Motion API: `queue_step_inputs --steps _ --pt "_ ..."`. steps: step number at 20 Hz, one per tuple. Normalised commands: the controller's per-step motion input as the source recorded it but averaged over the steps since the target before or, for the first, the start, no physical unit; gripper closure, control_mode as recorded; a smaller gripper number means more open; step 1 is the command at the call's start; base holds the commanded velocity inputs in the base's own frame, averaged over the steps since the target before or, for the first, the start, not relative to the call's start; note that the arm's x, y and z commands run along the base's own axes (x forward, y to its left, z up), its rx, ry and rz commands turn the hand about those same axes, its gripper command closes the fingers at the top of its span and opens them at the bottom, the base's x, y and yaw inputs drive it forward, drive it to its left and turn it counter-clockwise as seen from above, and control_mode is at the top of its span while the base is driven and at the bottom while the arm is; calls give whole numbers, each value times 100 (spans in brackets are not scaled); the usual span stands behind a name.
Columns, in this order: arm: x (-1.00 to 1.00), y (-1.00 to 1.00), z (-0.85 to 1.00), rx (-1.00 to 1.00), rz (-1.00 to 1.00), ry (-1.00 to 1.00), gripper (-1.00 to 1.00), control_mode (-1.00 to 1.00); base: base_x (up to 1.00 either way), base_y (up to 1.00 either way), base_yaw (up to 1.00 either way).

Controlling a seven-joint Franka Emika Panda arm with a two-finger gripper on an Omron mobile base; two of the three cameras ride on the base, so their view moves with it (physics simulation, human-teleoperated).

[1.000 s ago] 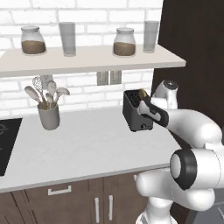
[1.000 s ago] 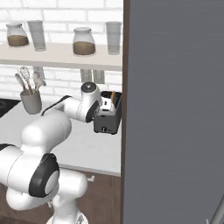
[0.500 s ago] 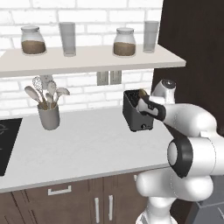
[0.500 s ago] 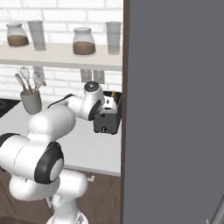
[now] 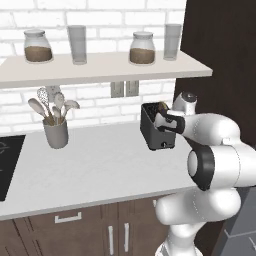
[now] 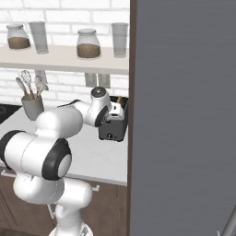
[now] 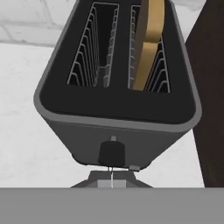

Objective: Start the toaster. Once the lever pops up, take the bread to the plate on the dining counter.

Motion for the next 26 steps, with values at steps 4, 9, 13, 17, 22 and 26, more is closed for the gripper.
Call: queue_step_inputs --steps 4,9,13,17,22,26 --pt "21 0 -12 0 0 -1 100 -100 0 0 0" --pt "24 0 -1 0 0 -1 100 -100 0 0 0" --pt "4 0 -6 0 0 0 100 -100 0 0 0" --pt "0 0 -1 0 0 0 100 -100 0 0 0" --pt "0 0 -19 0 0 0 100 -100 0 0 0" --pt "0 0 -27 0 0 0 100 -100 0 0 0"
